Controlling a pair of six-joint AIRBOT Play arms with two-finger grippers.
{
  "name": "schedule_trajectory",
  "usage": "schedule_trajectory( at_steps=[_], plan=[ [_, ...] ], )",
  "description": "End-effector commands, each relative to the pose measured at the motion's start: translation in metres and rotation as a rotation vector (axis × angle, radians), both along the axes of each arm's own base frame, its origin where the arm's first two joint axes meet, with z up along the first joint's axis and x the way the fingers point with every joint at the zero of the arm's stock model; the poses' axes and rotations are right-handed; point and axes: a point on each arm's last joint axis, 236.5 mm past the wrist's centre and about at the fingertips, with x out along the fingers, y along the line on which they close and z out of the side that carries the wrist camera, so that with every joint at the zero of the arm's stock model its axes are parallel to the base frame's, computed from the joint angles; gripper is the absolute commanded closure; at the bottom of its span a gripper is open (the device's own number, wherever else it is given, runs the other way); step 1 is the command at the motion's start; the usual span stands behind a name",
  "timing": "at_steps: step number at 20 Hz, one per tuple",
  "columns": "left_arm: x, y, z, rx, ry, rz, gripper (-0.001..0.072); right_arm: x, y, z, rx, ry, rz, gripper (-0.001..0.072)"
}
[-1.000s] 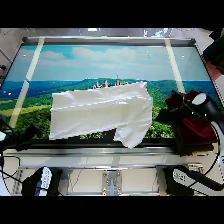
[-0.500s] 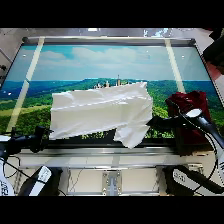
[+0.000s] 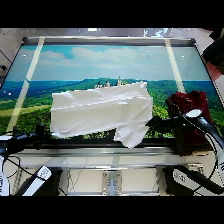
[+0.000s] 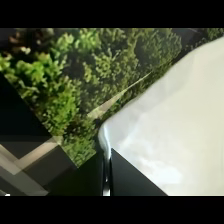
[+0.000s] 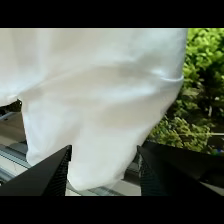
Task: Fold the shirts.
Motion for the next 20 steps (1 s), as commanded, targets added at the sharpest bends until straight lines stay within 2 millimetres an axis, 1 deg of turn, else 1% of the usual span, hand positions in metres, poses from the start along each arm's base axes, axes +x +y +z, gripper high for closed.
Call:
schedule_trajectory(
  at_steps=[1,3,5,7,9,10,11,13,15,16,17,18,19,20],
  plan=[
    [0.002,-0.002,0.002,-0.007,-0.013,-0.012,0.0696,-0.032,-0.009,-0.013,-0.056,0.133,0.034,0.0235],
    [0.001,-0.004,0.002,-0.012,-0.012,-0.015,0.0695,-0.044,0.001,-0.020,-0.009,0.177,0.001,0.0235],
    [0.001,-0.004,0.002,-0.012,-0.011,-0.015,0.0695,-0.046,0.008,-0.026,0.023,0.178,-0.043,0.0235],
    [0.001,-0.004,0.002,-0.015,-0.011,-0.017,0.0695,-0.039,0.009,-0.032,0.026,0.157,-0.093,0.0235],
    [0.001,-0.005,0.002,-0.018,-0.010,-0.019,0.0695,-0.031,0.015,-0.032,0.026,0.118,-0.090,0.0239],
    [0.001,-0.005,0.003,-0.019,-0.010,-0.019,0.0695,-0.028,0.020,-0.032,0.026,0.100,-0.085,0.0271],
    [0.001,-0.005,0.003,-0.019,-0.010,-0.019,0.0695,-0.026,0.024,-0.034,0.013,0.082,-0.074,0.0289],
    [0.001,-0.005,0.003,-0.019,-0.010,-0.019,0.0695,-0.021,0.030,-0.037,-0.016,0.049,-0.058,0.0298],
    [0.001,-0.005,0.003,-0.019,-0.010,-0.019,0.0696,-0.021,0.033,-0.038,-0.023,0.043,-0.051,0.0404],
    [0.001,-0.005,0.003,-0.019,-0.010,-0.019,0.0696,-0.021,0.033,-0.038,-0.022,0.043,-0.049,0.0434],
    [0.001,-0.005,0.003,-0.018,-0.010,-0.019,0.0695,-0.021,0.033,-0.038,-0.023,0.042,-0.049,0.0585],
    [0.001,-0.006,0.003,-0.020,-0.011,-0.019,0.0695,-0.021,0.033,-0.037,-0.022,0.040,-0.046,0.0700],
    [0.002,-0.007,0.006,-0.025,-0.019,-0.024,0.0695,-0.021,0.036,-0.035,-0.010,0.040,-0.044,0.0701],
    [0.007,-0.007,0.014,-0.017,-0.052,-0.046,0.0695,-0.021,0.038,-0.031,0.002,0.036,-0.042,0.0701]
  ],
)
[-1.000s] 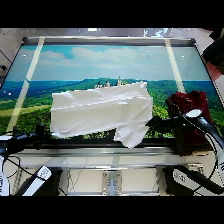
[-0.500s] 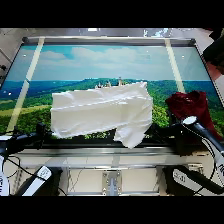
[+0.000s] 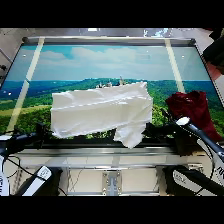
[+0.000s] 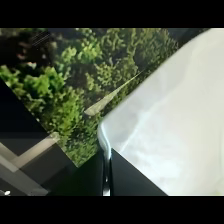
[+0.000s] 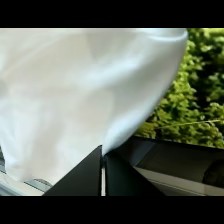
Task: Fold the shirts.
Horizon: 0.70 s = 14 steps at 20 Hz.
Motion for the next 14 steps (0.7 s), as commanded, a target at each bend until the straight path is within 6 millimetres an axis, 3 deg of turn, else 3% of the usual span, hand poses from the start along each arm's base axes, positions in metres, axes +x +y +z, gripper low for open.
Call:
schedule_trajectory(
  at_steps=[1,4,8,11,13,14],
  plan=[
    [0.010,0.000,0.021,0.018,-0.074,-0.049,0.0695,0.002,0.007,0.012,0.024,-0.026,0.023,0.0702],
    [0.023,0.013,0.087,0.166,-0.249,-0.162,0.0695,0.003,0.014,0.060,0.050,-0.116,0.135,0.0702],
    [0.024,0.008,0.160,0.296,-0.378,-0.277,0.0696,0.006,0.025,0.170,0.077,-0.341,0.189,0.0703],
    [0.027,0.002,0.193,0.329,-0.406,-0.361,0.0697,0.018,0.022,0.240,0.051,-0.534,0.139,0.0705],
    [0.027,0.006,0.198,0.404,-0.364,-0.438,0.0698,0.029,0.021,0.254,0.048,-0.573,0.119,0.0705],
    [0.022,0.014,0.188,0.444,-0.277,-0.466,0.0697,0.039,0.019,0.249,0.046,-0.566,0.099,0.0705]
  ],
)
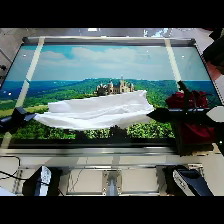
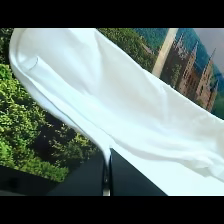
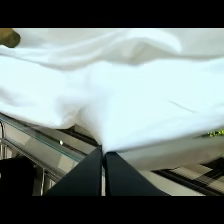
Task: Fold the shirts.
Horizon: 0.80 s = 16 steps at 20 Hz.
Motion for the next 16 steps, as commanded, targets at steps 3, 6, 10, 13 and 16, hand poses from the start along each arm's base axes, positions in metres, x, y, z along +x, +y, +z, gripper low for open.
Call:
schedule_trajectory(
  at_steps=[3,6,10,13,16],
  plan=[
    [-0.028,0.027,-0.038,0.224,0.326,-0.076,0.0697,0.039,-0.005,-0.014,0.002,0.036,-0.047,0.0705],
    [-0.013,0.034,-0.070,0.197,0.396,-0.094,0.0697,0.087,-0.015,-0.058,-0.013,0.063,-0.099,0.0705],
    [0.024,0.043,-0.109,0.127,0.442,-0.097,0.0697,0.147,-0.020,-0.096,-0.041,0.104,-0.098,0.0705],
    [0.058,0.032,-0.128,0.133,0.451,-0.163,0.0697,0.181,-0.004,-0.120,-0.050,0.128,-0.052,0.0705],
    [0.103,0.032,-0.133,0.170,0.379,-0.110,0.0697,0.196,0.000,-0.155,-0.093,0.163,-0.034,0.0705]
  ],
)
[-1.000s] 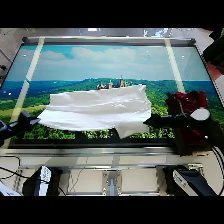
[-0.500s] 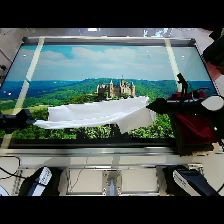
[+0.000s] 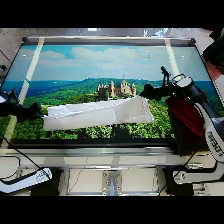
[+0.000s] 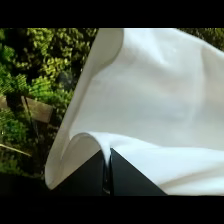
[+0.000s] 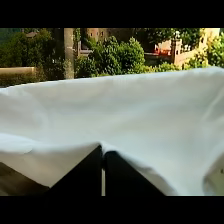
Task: Fold the shirts.
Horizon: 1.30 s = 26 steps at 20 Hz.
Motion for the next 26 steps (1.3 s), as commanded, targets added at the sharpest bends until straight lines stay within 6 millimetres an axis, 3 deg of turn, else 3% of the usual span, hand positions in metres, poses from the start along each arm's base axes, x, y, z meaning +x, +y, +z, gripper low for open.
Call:
schedule_trajectory(
  at_steps=[1,3,5,10,11,12,13,14,15,17,20,23,25,26],
  plan=[
    [0.053,0.003,-0.011,0.039,-0.080,0.054,0.0697,0.022,0.000,-0.047,-0.051,0.049,0.002,0.0704],
    [0.069,0.009,-0.014,0.048,-0.104,0.087,0.0697,0.023,-0.011,-0.074,-0.094,0.095,-0.033,0.0705],
    [0.071,0.010,-0.024,0.043,-0.087,0.088,0.0697,0.026,-0.013,-0.085,-0.103,0.100,-0.044,0.0705],
    [0.069,0.005,-0.045,0.009,-0.040,0.094,0.0682,0.048,-0.020,-0.080,-0.114,0.029,-0.107,0.0702],
    [0.071,0.002,-0.043,-0.006,-0.048,0.101,0.0500,0.051,-0.018,-0.077,-0.105,0.024,-0.112,0.0688],
    [0.075,0.002,-0.039,-0.010,-0.060,0.105,0.0158,0.053,-0.017,-0.073,-0.098,0.016,-0.113,0.0619],
    [0.082,0.002,-0.032,-0.024,-0.081,0.117,-0.0013,0.057,-0.016,-0.066,-0.092,0.004,-0.108,0.0483],
    [0.090,0.001,-0.021,-0.046,-0.112,0.134,-0.0008,0.060,-0.014,-0.056,-0.088,-0.012,-0.099,0.0380],
    [0.102,-0.002,-0.005,-0.084,-0.160,0.159,-0.0008,0.063,-0.015,-0.041,-0.084,-0.029,-0.081,0.0332],
    [0.126,-0.014,0.040,-0.173,-0.288,0.187,-0.0007,0.062,-0.024,-0.010,-0.108,-0.059,-0.019,0.0325],
    [0.153,-0.052,0.128,-0.273,-0.594,0.043,-0.0007,0.044,-0.070,0.019,-0.269,-0.056,0.065,0.0326],
    [0.158,-0.099,0.210,-0.286,-0.914,-0.195,-0.0007,0.024,-0.104,0.013,-0.299,0.055,0.021,0.0323],
    [0.155,-0.131,0.240,-0.269,-1.035,-0.306,-0.0006,0.013,-0.112,0.000,-0.247,0.140,0.000,0.0323],
    [0.154,-0.147,0.243,-0.247,-1.051,-0.349,-0.0001,0.006,-0.115,-0.010,-0.219,0.196,0.004,0.0323]
  ],
)
